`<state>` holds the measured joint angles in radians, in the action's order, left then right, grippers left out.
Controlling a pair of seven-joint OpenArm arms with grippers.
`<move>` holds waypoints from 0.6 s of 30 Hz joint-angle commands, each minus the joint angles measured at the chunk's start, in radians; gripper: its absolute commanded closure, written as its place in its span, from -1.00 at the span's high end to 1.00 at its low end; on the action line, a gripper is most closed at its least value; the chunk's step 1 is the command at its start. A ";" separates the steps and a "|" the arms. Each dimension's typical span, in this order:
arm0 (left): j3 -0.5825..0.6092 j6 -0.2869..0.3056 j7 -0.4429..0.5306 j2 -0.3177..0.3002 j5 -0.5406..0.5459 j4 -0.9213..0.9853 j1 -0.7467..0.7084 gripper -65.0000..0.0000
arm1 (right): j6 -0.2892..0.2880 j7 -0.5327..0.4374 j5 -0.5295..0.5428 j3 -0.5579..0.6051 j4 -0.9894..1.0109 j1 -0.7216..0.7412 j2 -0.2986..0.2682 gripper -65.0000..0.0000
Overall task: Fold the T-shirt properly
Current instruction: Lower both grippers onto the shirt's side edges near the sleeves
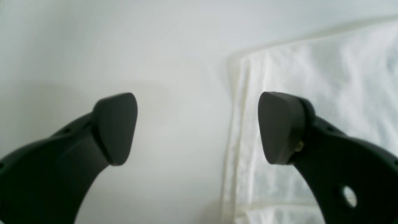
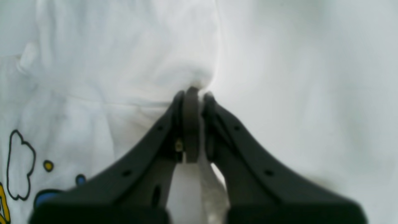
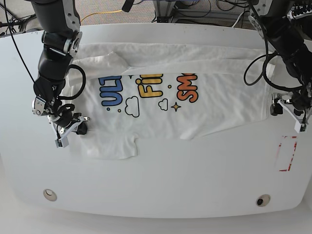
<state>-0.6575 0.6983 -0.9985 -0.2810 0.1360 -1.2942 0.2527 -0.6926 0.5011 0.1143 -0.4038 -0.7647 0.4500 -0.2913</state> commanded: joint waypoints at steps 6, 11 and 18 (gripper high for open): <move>0.074 0.000 0.117 -0.014 0.020 0.175 0.070 0.78 | -0.006 -0.006 0.008 -0.004 -0.016 0.003 -0.016 -1.00; 0.117 0.000 0.163 0.009 0.017 0.258 0.096 0.78 | -0.006 -0.006 0.009 -0.004 -0.019 -0.003 -0.015 -1.00; 0.163 0.000 0.165 0.053 0.018 0.255 0.101 0.71 | -0.006 -0.006 0.011 -0.004 -0.022 -0.010 -0.013 -1.00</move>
<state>-0.5190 0.6964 -0.8272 -0.2378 0.1509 -1.0256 0.3328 -0.6994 0.4782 0.1352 -0.4068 -0.7715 0.4221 -0.2935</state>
